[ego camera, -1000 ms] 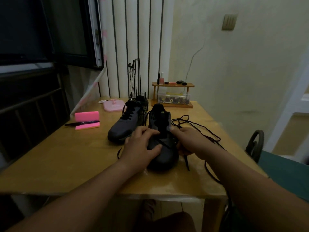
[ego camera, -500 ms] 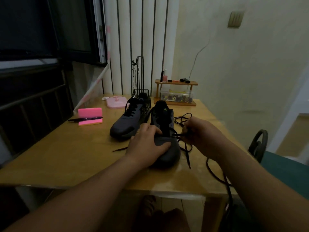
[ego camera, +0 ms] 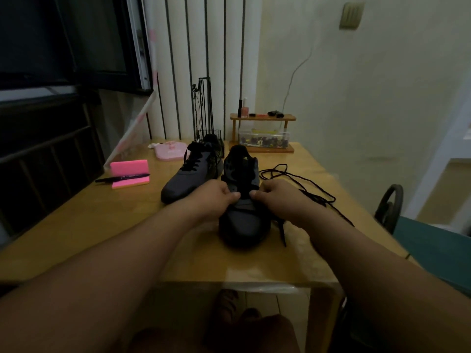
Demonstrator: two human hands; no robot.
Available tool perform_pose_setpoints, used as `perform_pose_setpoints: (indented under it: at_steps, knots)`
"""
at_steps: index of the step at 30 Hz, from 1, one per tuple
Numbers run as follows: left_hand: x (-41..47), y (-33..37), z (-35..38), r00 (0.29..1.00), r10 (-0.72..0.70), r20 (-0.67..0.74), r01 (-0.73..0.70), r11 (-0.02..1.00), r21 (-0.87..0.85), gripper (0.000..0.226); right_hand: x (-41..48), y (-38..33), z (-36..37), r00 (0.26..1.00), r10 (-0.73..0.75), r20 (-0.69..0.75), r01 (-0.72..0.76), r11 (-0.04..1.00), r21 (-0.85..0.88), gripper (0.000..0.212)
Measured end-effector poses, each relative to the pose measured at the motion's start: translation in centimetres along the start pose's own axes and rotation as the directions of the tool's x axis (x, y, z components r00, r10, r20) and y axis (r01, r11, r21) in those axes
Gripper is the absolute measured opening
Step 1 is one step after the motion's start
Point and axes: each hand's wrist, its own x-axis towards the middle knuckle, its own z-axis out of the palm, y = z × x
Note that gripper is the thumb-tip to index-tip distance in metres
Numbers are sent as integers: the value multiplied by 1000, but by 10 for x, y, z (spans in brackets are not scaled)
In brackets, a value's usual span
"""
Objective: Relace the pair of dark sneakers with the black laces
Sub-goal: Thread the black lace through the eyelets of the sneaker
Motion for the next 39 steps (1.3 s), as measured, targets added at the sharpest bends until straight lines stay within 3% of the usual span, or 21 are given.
perform_pose_setpoints:
  at_steps: [3,6,7,8,9,11,15,17,18,20,21,22,25,27,29,31,33,35,36,37,39]
  knots:
    - [-22,10,-20,991,117,68,-98,966,-238,23,4,-2,8,1000,2,-23,-5,992,-128,29]
    - [-39,20,-44,982,172,74,-79,740,-668,26,11,-3,14,998,-16,-55,5,980,-201,31]
    - [-37,17,-49,990,130,57,-62,756,-652,22,11,-3,14,998,-17,-60,5,980,-199,32]
    - [-33,12,-50,997,74,16,-55,848,-528,17,11,-1,14,998,-10,-58,0,984,-175,32]
    - [-30,6,-48,998,45,-37,-55,945,-321,12,10,0,13,999,1,-51,-7,993,-121,32]
    - [-24,-1,-36,995,27,-100,-30,999,-32,21,6,3,8,999,28,-43,-27,999,29,34]
    - [-21,15,-8,1000,29,7,-30,996,81,27,-8,-1,-2,999,20,-42,-16,995,103,32]
    - [-20,18,1,998,61,19,-63,991,119,44,-19,-10,-8,996,-39,-76,50,988,146,25]
    - [-21,20,2,997,77,8,-77,992,97,50,-23,-14,-13,992,-61,-109,89,958,272,21]
    - [-20,18,2,996,84,-6,-84,994,63,52,-32,-24,-31,988,-40,-146,124,768,628,15]
    - [-19,17,1,997,78,-4,-77,993,84,49,-34,-26,-38,989,-5,-149,113,682,723,13]
    - [-17,16,1,997,83,1,-82,990,119,42,-32,-26,-43,989,41,-145,79,676,733,13]
    - [-14,14,1,997,77,-23,-69,970,235,26,-22,-13,-36,987,151,-58,-116,910,398,31]
    - [-7,8,1,995,90,-38,-75,952,295,25,-17,-7,-20,988,154,30,-157,976,149,43]
    - [-3,4,0,991,126,-34,-109,943,314,28,-15,-6,-7,994,97,55,-98,995,17,40]
    - [-6,6,-4,978,195,-79,-174,961,217,31,-11,-8,0,999,31,35,-29,999,-43,27]
    - [-15,13,-10,937,227,-265,-264,958,-114,31,-8,-7,4,999,16,28,-14,997,-75,22]
    - [-21,15,-18,898,102,-428,-323,813,-485,27,-6,-5,6,999,40,4,-40,996,-79,26]
    - [-22,13,-20,905,41,-423,-304,759,-576,26,-6,-4,6,999,40,-10,-41,997,-58,28]
    - [-23,10,-20,924,15,-382,-258,761,-595,24,-6,-3,6,999,27,-24,-28,999,-33,29]
    - [-19,2,-12,969,8,-246,-111,907,-407,20,-9,-2,5,998,-8,-55,10,1000,29,29]
